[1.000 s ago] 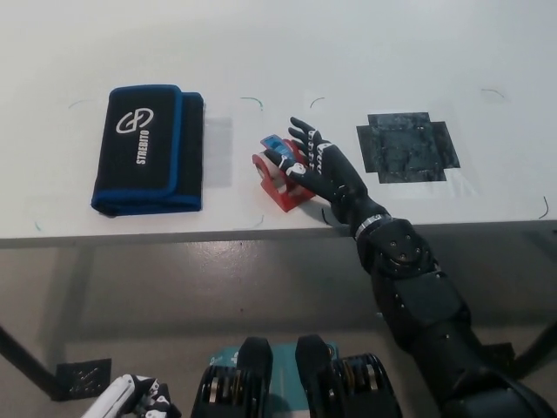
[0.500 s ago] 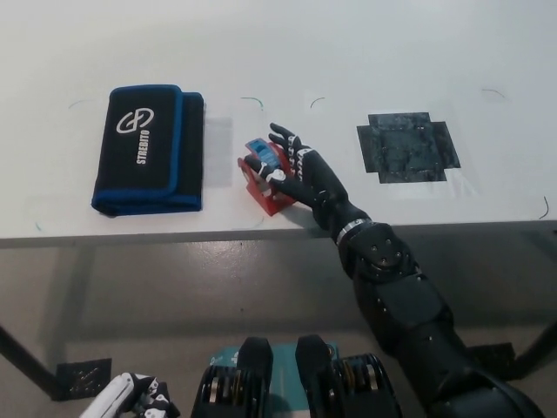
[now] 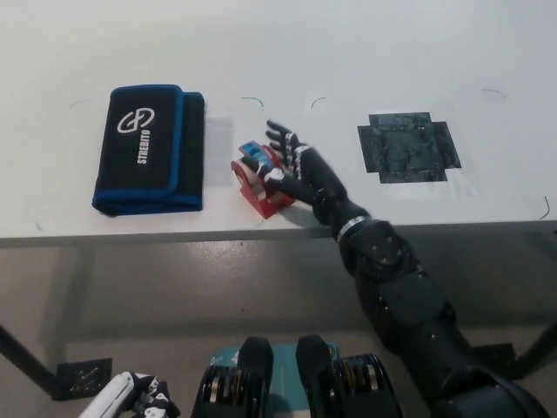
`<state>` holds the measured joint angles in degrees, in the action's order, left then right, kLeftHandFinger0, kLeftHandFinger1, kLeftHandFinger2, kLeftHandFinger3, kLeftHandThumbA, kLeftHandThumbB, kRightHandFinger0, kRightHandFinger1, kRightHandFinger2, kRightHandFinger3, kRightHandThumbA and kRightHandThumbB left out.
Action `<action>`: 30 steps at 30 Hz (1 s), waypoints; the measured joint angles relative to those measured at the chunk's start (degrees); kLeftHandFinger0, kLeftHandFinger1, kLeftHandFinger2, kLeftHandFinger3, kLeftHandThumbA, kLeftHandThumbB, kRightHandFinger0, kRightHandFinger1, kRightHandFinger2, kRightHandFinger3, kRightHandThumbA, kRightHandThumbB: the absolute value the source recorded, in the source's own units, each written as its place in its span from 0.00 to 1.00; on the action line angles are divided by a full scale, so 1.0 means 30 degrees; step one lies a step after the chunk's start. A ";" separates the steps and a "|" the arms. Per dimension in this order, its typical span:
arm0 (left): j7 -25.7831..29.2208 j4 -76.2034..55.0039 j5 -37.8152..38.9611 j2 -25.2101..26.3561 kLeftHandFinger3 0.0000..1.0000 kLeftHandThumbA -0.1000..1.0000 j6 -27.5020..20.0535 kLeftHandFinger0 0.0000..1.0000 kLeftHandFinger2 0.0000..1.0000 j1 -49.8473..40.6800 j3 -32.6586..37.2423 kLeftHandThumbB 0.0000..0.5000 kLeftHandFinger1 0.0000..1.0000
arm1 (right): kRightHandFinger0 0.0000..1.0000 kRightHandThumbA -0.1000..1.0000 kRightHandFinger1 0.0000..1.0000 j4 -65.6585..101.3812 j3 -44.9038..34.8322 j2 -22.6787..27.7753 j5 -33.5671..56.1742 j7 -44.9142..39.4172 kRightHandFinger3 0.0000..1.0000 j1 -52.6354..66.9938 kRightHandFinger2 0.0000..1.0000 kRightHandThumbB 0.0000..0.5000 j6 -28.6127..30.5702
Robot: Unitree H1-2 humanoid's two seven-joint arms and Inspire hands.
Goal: Use the right hand to move the tape on the right hand side to the notebook on the left hand side
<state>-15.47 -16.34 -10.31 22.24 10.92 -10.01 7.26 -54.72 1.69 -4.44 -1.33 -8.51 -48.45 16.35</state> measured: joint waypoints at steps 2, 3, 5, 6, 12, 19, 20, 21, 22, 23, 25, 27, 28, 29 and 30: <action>0.0000 0.0000 0.0005 0.0003 0.55 0.46 0.0002 0.42 0.45 -0.0022 -0.0032 0.09 0.40 | 1.00 0.93 1.00 0.1078 0.0006 0.0578 -0.0003 -0.0064 1.00 0.0061 1.00 1.00 -0.0054; 0.0000 0.0000 0.0010 0.0002 0.55 0.46 0.0002 0.42 0.45 -0.0019 -0.0044 0.09 0.40 | 1.00 0.94 1.00 0.1563 0.0010 0.0924 -0.0019 -0.0088 1.00 0.0069 1.00 1.00 -0.0103; -0.0007 -0.0001 0.0009 0.0003 0.56 0.46 0.0004 0.41 0.45 -0.0004 -0.0047 0.09 0.40 | 1.00 0.93 1.00 0.2847 0.0077 0.1647 -0.0080 -0.0131 1.00 0.0317 1.00 1.00 -0.0224; -0.0008 0.0000 0.0009 0.0004 0.56 0.46 0.0007 0.41 0.46 -0.0010 -0.0055 0.10 0.40 | 1.00 0.91 1.00 0.3424 0.0081 0.1978 -0.0089 -0.0160 1.00 0.0492 1.00 1.00 -0.0320; -0.0012 0.0024 -0.0005 0.0014 0.55 0.52 0.0002 0.41 0.45 0.0009 -0.0051 0.11 0.39 | 1.00 0.98 1.00 0.7600 -0.0114 0.4182 0.0033 -0.0471 1.00 0.2147 1.00 1.00 -0.1060; -0.0011 0.0190 -0.0002 0.0009 0.54 0.50 0.0005 0.41 0.44 0.0011 -0.0045 0.11 0.39 | 1.00 0.95 1.00 1.2731 -0.0264 0.5927 0.0023 -0.0541 1.00 0.4979 1.00 1.00 -0.2022; -0.0011 0.0239 -0.0001 0.0006 0.54 0.50 0.0008 0.41 0.44 0.0009 -0.0044 0.10 0.39 | 1.00 0.94 1.00 1.3561 -0.0288 0.6072 0.0027 -0.0546 1.00 0.5435 1.00 1.00 -0.2178; -0.0012 0.0243 0.0000 0.0005 0.54 0.48 0.0007 0.42 0.45 0.0010 -0.0043 0.09 0.39 | 1.00 0.96 1.00 1.3736 -0.0292 0.6108 0.0028 -0.0546 1.00 0.5554 1.00 1.00 -0.2213; -0.0011 0.0289 0.0000 -0.0004 0.54 0.48 0.0008 0.42 0.45 0.0010 -0.0043 0.10 0.39 | 1.00 0.96 1.00 1.4889 -0.0309 0.6264 0.0030 -0.0552 1.00 0.6395 1.00 1.00 -0.2431; -0.0011 0.0312 0.0002 -0.0008 0.54 0.48 0.0008 0.42 0.45 0.0011 -0.0043 0.09 0.39 | 1.00 0.96 1.00 1.5743 -0.0323 0.6362 0.0032 -0.0554 1.00 0.6967 1.00 0.98 -0.2582; -0.0012 0.0354 0.0003 -0.0006 0.55 0.48 0.0008 0.41 0.45 0.0015 -0.0043 0.08 0.40 | 1.00 0.94 1.00 1.6903 -0.0334 0.6494 0.0033 -0.0564 1.00 0.7874 1.00 0.94 -0.2729; -0.0011 0.0379 0.0003 -0.0007 0.55 0.44 0.0008 0.42 0.45 0.0036 -0.0046 0.06 0.40 | 1.00 0.94 1.00 1.8405 -0.0371 0.6659 0.0050 -0.0583 1.00 0.9119 1.00 0.83 -0.2874; -0.0013 0.0379 0.0002 -0.0004 0.54 0.43 0.0009 0.41 0.44 0.0042 -0.0045 0.07 0.39 | 1.00 0.96 1.00 1.9166 -0.0406 0.6734 0.0063 -0.0592 1.00 0.9821 1.00 0.77 -0.2965; -0.0016 0.0375 0.0002 -0.0003 0.54 0.45 0.0010 0.40 0.44 0.0075 -0.0043 0.08 0.39 | 1.00 0.97 1.00 2.0105 -0.0473 0.6854 0.0077 -0.0604 1.00 1.0810 1.00 0.75 -0.2994; -0.0019 0.0372 0.0003 -0.0001 0.54 0.45 0.0009 0.40 0.45 0.0114 -0.0051 0.08 0.39 | 1.00 0.97 1.00 2.0903 -0.0511 0.7022 0.0084 -0.0641 1.00 1.1976 1.00 0.74 -0.2987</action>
<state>-15.52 -15.23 -10.31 22.24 10.95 -9.66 7.11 7.99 0.16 16.62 -1.08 -10.44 -12.52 7.39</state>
